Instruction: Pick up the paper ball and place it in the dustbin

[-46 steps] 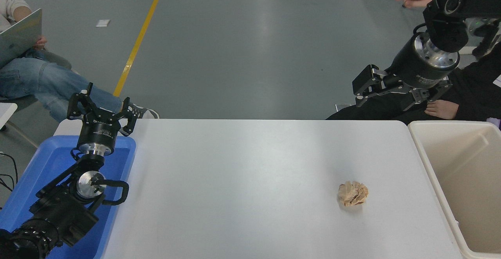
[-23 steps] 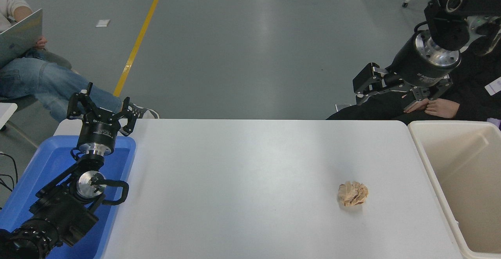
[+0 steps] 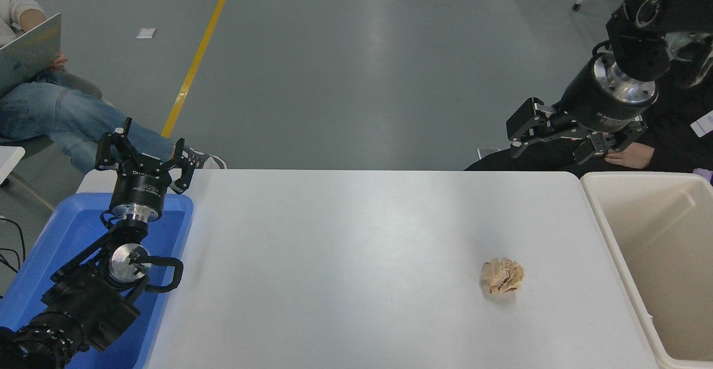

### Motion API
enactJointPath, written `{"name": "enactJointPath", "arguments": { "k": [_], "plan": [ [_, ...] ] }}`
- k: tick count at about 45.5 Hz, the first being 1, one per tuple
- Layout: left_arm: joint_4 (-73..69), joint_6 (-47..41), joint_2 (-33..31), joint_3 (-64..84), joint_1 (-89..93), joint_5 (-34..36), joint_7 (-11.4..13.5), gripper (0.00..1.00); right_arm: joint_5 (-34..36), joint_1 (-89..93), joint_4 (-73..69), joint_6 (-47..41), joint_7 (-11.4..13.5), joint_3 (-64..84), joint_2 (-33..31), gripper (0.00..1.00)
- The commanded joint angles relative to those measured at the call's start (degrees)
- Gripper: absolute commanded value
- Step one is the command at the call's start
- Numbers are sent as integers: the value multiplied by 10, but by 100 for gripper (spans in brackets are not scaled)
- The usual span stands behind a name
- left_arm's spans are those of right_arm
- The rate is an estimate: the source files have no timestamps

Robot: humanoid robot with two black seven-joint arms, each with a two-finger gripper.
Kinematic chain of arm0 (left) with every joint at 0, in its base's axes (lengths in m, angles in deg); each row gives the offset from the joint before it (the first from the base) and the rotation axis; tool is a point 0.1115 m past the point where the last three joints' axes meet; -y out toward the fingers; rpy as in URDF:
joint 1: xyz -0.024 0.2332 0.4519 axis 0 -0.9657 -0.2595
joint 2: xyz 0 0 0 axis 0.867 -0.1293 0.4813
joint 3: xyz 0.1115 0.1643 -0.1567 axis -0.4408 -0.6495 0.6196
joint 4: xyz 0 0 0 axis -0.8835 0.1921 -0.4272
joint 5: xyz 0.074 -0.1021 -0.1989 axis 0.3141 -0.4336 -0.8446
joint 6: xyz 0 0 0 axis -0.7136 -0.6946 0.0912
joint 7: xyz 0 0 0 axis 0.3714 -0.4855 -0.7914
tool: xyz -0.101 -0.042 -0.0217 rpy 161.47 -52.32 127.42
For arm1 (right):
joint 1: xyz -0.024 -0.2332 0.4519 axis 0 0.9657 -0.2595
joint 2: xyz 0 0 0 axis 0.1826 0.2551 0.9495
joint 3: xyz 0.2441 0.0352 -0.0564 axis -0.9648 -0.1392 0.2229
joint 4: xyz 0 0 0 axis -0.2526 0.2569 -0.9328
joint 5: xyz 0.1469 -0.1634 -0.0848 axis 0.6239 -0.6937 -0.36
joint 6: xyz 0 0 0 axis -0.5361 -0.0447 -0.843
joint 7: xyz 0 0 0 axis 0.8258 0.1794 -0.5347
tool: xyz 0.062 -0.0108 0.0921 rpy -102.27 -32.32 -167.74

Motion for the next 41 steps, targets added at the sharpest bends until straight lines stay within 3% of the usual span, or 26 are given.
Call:
{"name": "enactJointPath", "arguments": {
  "k": [1,15,22,29,41],
  "plan": [
    [0,0,0,0,0,0,0,99,14,16,-1,0,0,-9,1,100],
    [0,1,0,-1,1,0,0,99,43,165,44,5,1,-43,47,100],
    [0,1,0,0,0,0,0,99,33,239,44,162,3,-42,77,100],
    [0,1,0,0,1,0,0,99,33,290,46,250,3,-41,91,100],
    [0,0,0,-1,1,1,0,99,-36,383,50,287,5,-62,123,96]
  ]
}}
